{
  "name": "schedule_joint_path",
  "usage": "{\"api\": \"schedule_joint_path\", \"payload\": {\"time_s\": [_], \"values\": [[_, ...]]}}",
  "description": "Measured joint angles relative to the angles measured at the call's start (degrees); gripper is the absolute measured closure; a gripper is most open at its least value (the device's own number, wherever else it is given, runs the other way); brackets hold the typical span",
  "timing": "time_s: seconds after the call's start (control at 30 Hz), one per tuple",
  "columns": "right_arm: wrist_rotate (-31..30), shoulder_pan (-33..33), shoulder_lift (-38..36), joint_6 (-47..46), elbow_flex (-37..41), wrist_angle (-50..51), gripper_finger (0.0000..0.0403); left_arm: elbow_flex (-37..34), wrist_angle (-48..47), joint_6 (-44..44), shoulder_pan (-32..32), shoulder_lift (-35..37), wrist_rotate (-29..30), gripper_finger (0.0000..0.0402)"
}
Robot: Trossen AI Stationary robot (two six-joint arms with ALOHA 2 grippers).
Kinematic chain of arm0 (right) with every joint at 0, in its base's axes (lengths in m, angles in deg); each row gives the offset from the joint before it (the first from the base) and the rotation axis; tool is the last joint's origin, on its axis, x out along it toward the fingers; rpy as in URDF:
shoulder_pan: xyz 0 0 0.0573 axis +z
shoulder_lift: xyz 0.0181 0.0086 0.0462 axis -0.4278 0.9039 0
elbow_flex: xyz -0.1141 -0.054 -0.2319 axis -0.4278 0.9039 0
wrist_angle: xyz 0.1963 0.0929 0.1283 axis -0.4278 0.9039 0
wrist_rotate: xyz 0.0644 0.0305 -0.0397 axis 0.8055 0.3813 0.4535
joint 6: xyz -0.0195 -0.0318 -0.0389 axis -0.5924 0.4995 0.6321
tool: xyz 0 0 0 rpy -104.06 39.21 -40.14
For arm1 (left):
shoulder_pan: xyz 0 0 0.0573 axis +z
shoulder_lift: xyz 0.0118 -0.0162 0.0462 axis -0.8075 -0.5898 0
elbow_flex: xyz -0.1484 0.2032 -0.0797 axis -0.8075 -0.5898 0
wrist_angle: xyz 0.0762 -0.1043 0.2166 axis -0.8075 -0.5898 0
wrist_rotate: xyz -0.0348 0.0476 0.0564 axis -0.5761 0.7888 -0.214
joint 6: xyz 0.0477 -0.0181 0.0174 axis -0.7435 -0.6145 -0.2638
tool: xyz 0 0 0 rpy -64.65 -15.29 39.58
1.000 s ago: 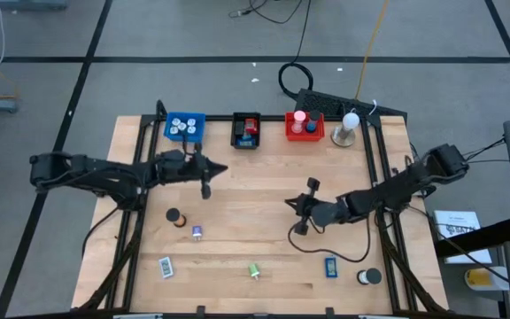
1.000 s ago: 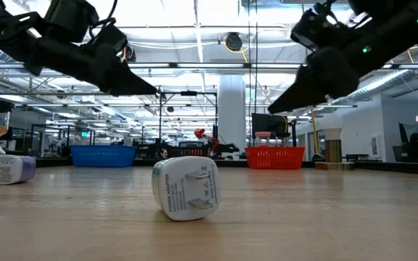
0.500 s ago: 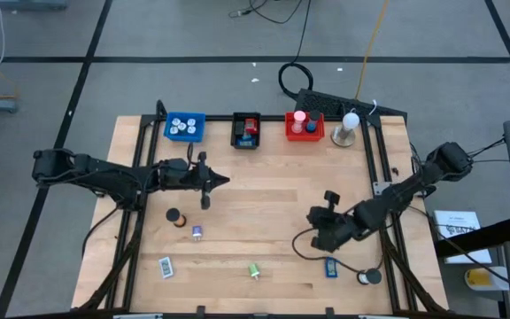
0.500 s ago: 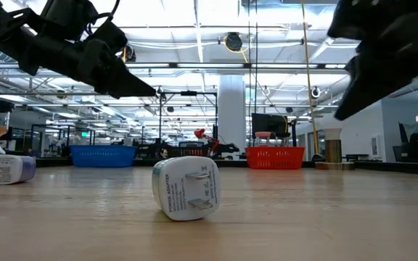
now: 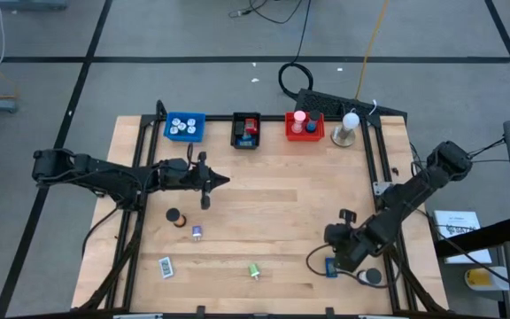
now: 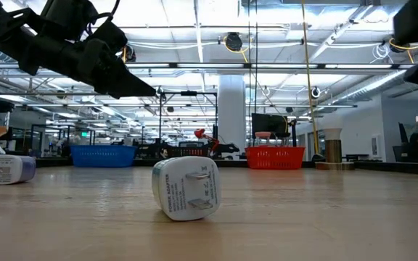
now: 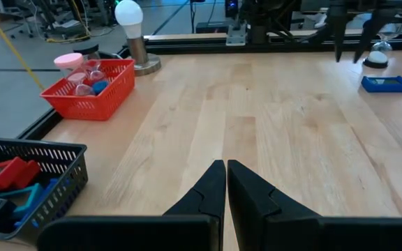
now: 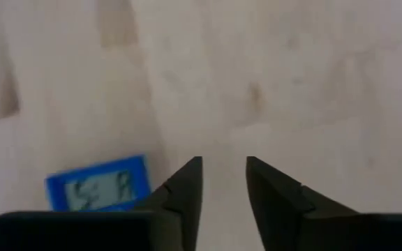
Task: Pick & Place Office items
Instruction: Put the blue digital clock into the black bin
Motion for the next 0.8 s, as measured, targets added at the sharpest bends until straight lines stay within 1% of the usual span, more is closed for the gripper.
{"api": "schedule_joint_path", "payload": {"time_s": [0.1,0.2,0.3,0.5,0.57,0.8], "values": [[2.47,1.32,0.00,0.46,0.00,-2.01,0.0269,0.02,0.00,0.00,0.00,0.00,0.01,0.0378],[4.76,2.16,0.00,2.48,0.64,-6.63,0.0259,0.02,0.00,0.01,0.00,0.00,0.01,0.0378],[5.08,2.31,-0.01,4.09,1.99,-11.13,0.0259,0.02,0.00,0.01,0.00,0.00,0.01,0.0378],[5.10,2.22,0.02,4.28,5.07,-12.92,0.0268,0.02,0.00,0.01,0.00,0.00,0.01,0.0378],[5.97,2.22,0.01,4.37,5.31,-13.69,0.0268,0.02,0.00,0.00,0.00,0.00,0.01,0.0378],[7.92,2.18,0.02,5.72,7.96,-20.49,0.0268,0.02,0.00,-0.01,0.00,0.00,0.01,0.0378]]}}
